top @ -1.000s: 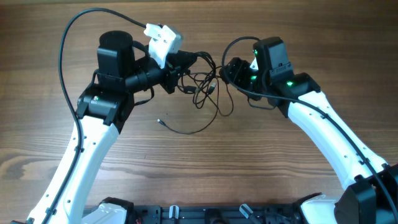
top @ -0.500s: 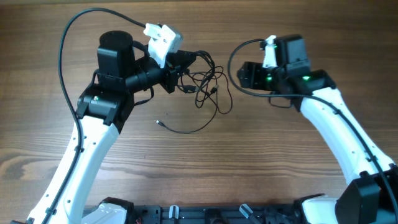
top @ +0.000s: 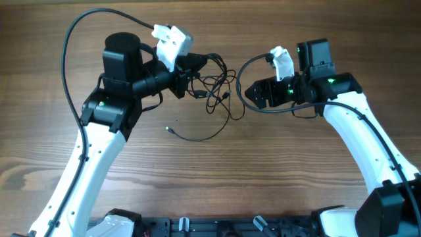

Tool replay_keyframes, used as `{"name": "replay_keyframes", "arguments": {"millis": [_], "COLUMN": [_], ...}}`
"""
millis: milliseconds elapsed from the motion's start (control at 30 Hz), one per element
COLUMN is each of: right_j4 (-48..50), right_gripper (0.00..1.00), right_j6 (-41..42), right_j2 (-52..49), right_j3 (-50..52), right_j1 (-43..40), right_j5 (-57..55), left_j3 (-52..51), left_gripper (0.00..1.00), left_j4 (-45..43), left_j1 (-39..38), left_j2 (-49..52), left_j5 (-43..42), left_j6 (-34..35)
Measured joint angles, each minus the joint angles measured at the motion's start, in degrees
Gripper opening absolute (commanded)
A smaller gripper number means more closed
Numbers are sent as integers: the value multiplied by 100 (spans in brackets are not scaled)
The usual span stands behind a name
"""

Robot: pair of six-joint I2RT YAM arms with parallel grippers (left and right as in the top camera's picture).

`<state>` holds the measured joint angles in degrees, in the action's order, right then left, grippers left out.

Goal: Untangle cables
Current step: 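Grasp a cable loop with the right gripper and pull it rightward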

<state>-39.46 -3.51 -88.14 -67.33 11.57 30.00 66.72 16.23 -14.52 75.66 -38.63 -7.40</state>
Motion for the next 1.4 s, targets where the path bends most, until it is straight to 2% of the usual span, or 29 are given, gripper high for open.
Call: {"name": "replay_keyframes", "arguments": {"millis": [333, 700, 733, 767, 833, 900, 933, 1100, 1400], "right_j4": [278, 1543, 1635, 1690, 1794, 1812, 1808, 1770, 1698], "right_gripper": [86, 83, 80, 72, 34, 8, 5, 4, 4], "right_j6": [-809, -1080, -1078, -1071, -984, -907, -841, -411, 1344], "right_j2": [-39, -605, -616, -616, -616, -616, -616, -616, -619], "right_j3": [0, 0, 0, 0, 0, 0, 0, 0, 0], "right_j1": [0, 109, 122, 138, 162, 179, 184, 186, 111], "right_j5": [525, 979, 1032, 1073, 1137, 1150, 1145, 750, -1797], "left_j3": [0, 0, 0, 0, 0, 0, 0, 0, 0], "left_gripper": [5, 5, 5, 5, 5, 5, 5, 5, 5], "left_j4": [-44, -83, -83, -83, -83, -83, -83, -83, -83], "left_j1": [0, 0, 0, 0, 0, 0, 0, 0, 0], "left_j2": [-15, -280, -304, -326, -352, -356, -356, -356, -356], "left_j5": [-98, -175, -175, -175, -173, -173, -173, -168, 155], "left_j6": [0, 0, 0, 0, 0, 0, 0, 0, 0]}}
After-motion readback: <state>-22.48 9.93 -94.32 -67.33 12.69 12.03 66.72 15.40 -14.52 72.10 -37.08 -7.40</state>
